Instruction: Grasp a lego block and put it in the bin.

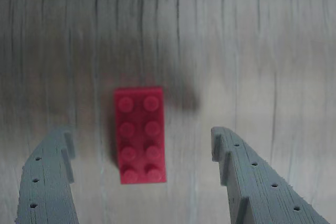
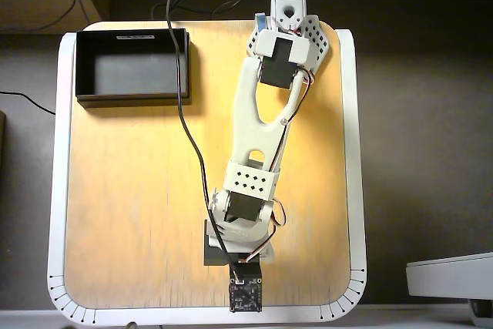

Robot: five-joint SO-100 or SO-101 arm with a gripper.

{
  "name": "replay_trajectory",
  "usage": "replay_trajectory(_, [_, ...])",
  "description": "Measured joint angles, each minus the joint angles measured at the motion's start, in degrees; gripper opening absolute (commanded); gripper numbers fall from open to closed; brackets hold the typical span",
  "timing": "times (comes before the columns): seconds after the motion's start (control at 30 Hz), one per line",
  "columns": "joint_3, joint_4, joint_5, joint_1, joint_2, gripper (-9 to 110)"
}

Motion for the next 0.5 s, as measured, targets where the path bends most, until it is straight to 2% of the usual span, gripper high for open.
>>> replay_trajectory(0.27, [-0.3,-0.3,0.0,0.4,-0.9,26])
replay_trajectory(0.5, [-0.3,-0.3,0.0,0.4,-1.6,17])
